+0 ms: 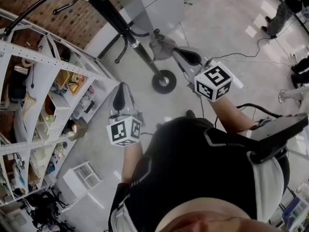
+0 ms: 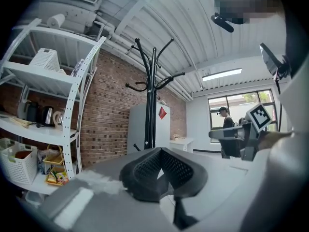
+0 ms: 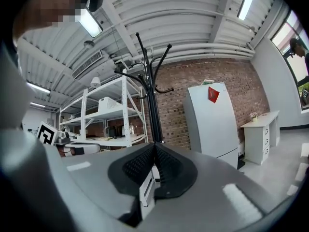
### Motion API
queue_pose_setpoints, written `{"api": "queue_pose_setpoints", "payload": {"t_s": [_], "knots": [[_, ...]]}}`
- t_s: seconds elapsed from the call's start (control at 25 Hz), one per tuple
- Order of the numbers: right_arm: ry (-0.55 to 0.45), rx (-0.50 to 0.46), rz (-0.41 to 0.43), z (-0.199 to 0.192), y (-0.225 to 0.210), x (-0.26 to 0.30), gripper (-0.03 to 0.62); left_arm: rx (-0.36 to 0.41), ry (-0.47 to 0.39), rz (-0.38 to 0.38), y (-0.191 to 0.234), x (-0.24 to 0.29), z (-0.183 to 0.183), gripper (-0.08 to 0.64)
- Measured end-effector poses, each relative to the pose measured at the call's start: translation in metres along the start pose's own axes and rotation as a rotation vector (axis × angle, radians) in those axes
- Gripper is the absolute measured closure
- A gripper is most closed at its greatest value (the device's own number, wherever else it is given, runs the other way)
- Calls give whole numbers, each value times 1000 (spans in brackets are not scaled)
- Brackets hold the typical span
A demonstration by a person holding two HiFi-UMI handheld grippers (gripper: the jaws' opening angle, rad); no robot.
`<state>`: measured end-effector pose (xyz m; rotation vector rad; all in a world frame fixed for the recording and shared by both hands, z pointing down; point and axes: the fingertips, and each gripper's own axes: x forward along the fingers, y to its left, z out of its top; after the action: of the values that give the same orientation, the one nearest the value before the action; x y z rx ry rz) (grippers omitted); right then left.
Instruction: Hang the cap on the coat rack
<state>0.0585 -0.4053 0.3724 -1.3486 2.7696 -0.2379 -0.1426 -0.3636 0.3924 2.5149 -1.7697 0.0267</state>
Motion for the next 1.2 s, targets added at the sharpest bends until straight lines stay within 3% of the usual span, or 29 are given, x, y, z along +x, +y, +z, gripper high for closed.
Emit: {"api": "queue_pose_setpoints", "payload": {"t_s": [0.4,1.2], "knots": [[5,-29,-24,14,39,15,583,-19,-74,-97,19,-14,29,531],[3,-47,-106,11,55,20,583,-36,-79,-138,37,-21,32,531]]}}
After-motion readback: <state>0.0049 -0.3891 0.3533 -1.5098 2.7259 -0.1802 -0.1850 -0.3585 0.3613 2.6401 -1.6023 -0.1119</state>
